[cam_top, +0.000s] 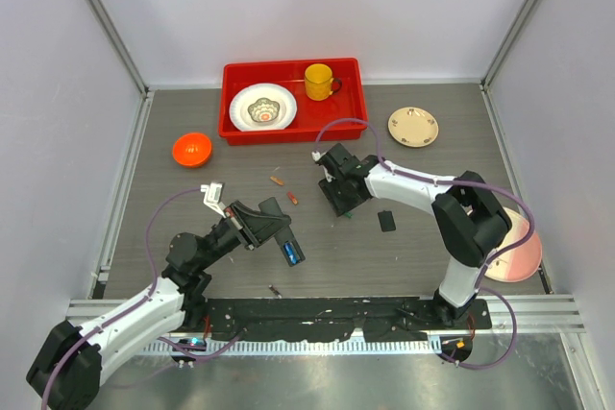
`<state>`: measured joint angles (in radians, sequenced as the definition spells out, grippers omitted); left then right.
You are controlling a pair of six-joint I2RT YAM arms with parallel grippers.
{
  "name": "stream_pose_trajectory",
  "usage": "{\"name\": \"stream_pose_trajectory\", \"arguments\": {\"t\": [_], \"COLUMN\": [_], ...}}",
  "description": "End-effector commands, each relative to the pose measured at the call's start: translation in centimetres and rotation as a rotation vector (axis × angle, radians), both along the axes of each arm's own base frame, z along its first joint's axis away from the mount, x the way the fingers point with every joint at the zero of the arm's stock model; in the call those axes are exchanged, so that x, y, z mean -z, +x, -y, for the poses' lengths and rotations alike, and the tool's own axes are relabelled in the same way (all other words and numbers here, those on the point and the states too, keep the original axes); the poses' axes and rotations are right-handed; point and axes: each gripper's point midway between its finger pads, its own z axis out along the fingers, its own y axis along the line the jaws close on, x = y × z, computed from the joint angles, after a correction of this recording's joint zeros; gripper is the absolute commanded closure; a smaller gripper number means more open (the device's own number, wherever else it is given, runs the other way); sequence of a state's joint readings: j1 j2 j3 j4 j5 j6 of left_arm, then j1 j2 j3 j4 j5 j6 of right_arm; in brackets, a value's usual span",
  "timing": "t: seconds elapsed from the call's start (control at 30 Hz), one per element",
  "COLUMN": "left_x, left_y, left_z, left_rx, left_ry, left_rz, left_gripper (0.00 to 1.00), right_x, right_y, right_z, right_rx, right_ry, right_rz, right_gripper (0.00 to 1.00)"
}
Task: Load the batteries into the remote control
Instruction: Pick up the battery from the center of the board.
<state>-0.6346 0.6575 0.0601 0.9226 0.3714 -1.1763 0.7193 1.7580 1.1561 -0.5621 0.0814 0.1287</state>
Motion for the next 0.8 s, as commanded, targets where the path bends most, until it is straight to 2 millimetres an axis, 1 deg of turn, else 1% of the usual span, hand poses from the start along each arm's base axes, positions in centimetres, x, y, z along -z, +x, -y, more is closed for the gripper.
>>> {"name": "stream_pose_trajectory", "arguments": {"t": [0.0,0.2,0.33,0.57,0.6,0.67,0.77], "left_x": [-2.0,-1.8,-1.8,-1.8,-1.8,-1.8,-1.7], "left_y": [-0.4,-0.3,-0.2,-0.2,-0.2,-0.2,-0.1], "left_z": [-0.2,-0.1,-0.1,-0.1,-0.1,-0.1,-0.1], "left_rx": [0.005,0.005,0.003,0.003,0.003,0.003,0.000], "left_ry": [-0.031,-0.027,-0.025,-0.025,-0.025,-0.025,-0.024], "left_rz": [0.074,0.070,0.068,0.070,0.070,0.070,0.065], "left_gripper": [1.00,1.00,1.00,1.00,1.00,1.00,1.00], "right_x": [0.2,1.3,2.1,2.9,2.9,2.8,2.6], "right_y": [0.2,-0.2,-0.9,-1.4,-1.4,-1.6,-1.7], "right_z": [0.0,0.8,1.2,1.2,1.1,1.2,1.0], "right_rx": [-0.004,0.029,0.033,0.045,0.046,0.053,0.079], "right_ry": [0.013,0.005,0.004,0.007,0.009,0.015,0.031], "right_rz": [-0.012,-0.046,-0.074,-0.098,-0.098,-0.101,-0.104], "right_gripper": [0.55,0.58,0.61,0.65,0.68,0.71,0.78]}}
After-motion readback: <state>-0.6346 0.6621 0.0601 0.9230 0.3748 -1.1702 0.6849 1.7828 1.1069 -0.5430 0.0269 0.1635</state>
